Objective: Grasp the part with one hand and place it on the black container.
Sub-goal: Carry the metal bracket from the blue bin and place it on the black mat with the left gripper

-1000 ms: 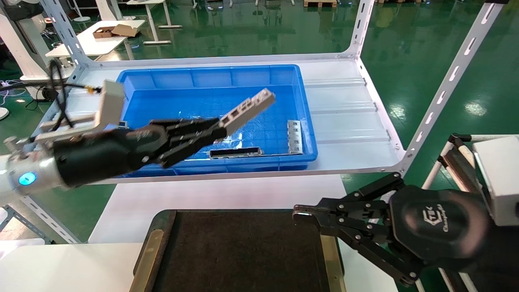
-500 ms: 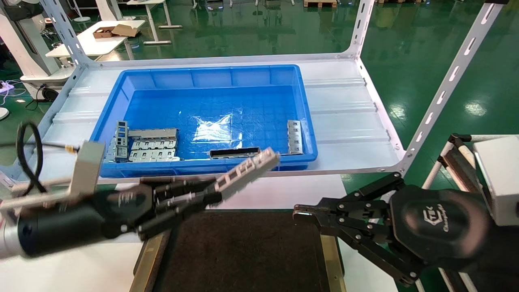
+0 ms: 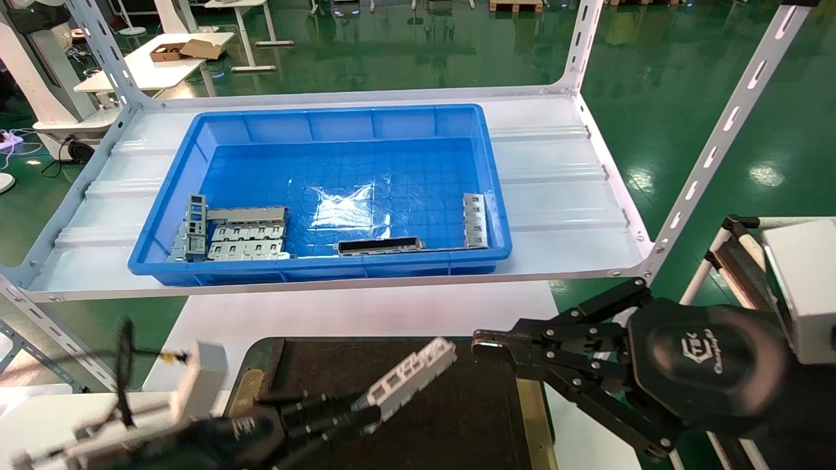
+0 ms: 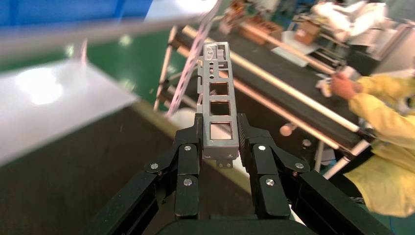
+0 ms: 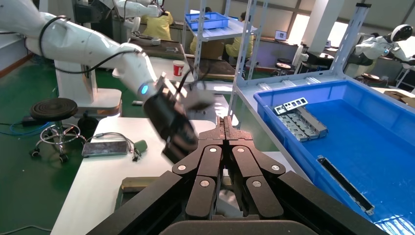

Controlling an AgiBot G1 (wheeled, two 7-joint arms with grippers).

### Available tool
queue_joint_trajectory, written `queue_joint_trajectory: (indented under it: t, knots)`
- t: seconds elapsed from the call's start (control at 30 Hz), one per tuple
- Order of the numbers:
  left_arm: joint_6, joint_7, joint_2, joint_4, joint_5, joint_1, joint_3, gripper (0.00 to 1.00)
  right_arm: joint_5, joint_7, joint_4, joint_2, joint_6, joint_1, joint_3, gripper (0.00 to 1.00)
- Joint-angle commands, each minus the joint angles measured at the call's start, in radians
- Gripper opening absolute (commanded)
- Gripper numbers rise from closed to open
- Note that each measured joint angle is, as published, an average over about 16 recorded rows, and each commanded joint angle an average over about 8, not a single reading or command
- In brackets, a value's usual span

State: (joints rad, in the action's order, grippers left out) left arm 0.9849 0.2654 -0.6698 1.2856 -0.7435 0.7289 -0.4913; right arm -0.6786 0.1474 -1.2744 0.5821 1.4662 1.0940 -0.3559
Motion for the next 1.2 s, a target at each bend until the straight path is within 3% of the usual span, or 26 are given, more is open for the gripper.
queue_joint_trajectory:
  t: [0.03,0.53,1.2]
  knots:
    - [-0.071,0.024,0.005,0.048,-0.010,-0.052,-0.008,0.00,0.000,0.000,0.000,0.000,0.000,0.000,0.000,0.00]
    - [-0.472,0.143,-0.184,0.064,-0.086,-0.154,-0.100,0.00,0.000,0.000,0.000,0.000,0.000,0.000,0.000,0.00]
    - [-0.982,0.392,-0.394,0.001,-0.109,-0.035,-0.366,0.00,0.000,0.000,0.000,0.000,0.000,0.000,-0.001,0.00]
